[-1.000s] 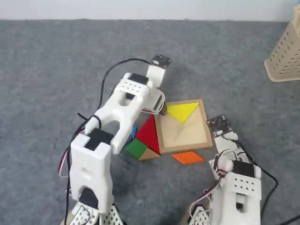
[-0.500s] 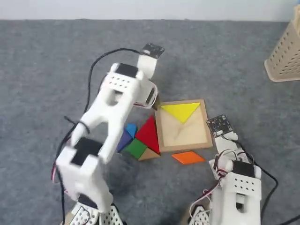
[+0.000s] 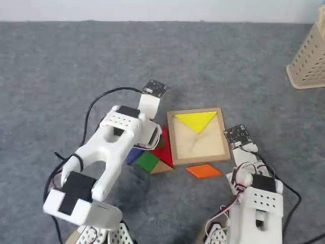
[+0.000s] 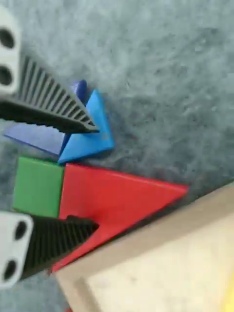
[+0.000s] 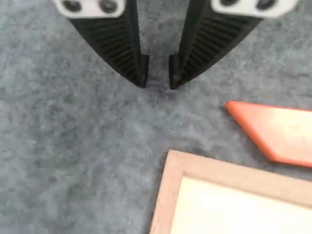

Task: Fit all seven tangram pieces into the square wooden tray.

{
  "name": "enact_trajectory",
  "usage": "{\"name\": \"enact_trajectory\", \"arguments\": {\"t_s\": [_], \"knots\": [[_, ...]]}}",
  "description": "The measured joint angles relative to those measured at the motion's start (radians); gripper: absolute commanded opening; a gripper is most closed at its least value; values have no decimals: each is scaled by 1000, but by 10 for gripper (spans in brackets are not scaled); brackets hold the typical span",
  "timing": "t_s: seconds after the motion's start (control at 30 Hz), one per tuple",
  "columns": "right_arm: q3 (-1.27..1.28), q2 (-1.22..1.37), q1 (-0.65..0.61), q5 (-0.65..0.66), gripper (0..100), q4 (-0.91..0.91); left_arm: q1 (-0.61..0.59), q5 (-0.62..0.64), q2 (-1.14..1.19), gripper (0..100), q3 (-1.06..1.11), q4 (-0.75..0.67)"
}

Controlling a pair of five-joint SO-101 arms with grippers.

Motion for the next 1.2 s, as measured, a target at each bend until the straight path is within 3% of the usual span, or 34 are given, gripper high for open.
{"name": "enact_trajectory", "arguments": {"t_s": [0.33, 0.6, 0.87, 1.2], "knots": [[0, 0, 0, 0, 91, 0, 5, 126, 0, 269, 3, 0], [0, 0, 0, 0, 91, 0, 130, 121, -12, 265, 34, -11], [0, 0, 0, 0, 91, 0, 97, 91, 54, 265, 20, -32], [0, 0, 0, 0, 91, 0, 57, 80, 127, 265, -61, 92]]}}
